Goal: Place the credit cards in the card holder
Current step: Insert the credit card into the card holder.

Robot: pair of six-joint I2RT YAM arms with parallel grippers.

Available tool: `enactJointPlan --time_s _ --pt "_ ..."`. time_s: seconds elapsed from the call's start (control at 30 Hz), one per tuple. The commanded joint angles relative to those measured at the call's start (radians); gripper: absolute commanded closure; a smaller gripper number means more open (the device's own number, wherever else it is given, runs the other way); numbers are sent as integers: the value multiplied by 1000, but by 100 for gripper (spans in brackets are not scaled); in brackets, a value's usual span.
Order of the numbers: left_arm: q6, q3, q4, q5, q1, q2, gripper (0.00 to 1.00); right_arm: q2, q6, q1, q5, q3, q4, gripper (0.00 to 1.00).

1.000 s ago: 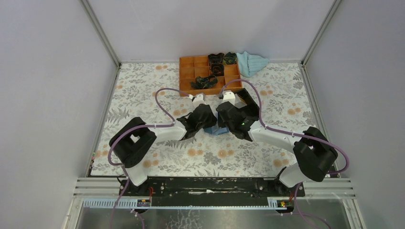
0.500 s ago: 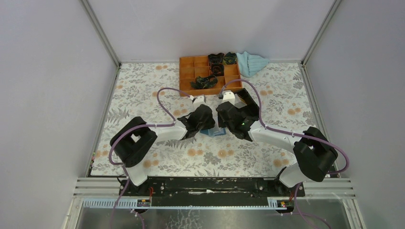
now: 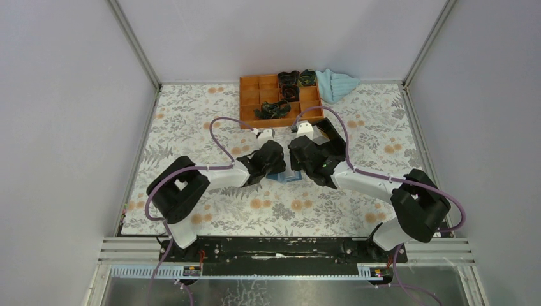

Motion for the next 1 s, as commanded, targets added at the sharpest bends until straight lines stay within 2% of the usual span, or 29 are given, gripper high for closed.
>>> enactJointPlan --time_s 0.0,0.97 --pt "23 -20 5 -39 -9 -30 67 26 20 -14 -11 -7 57 100" --pt "20 -65 20 -51 -7 -43 67 87 32 -38 -23 -40 113 100"
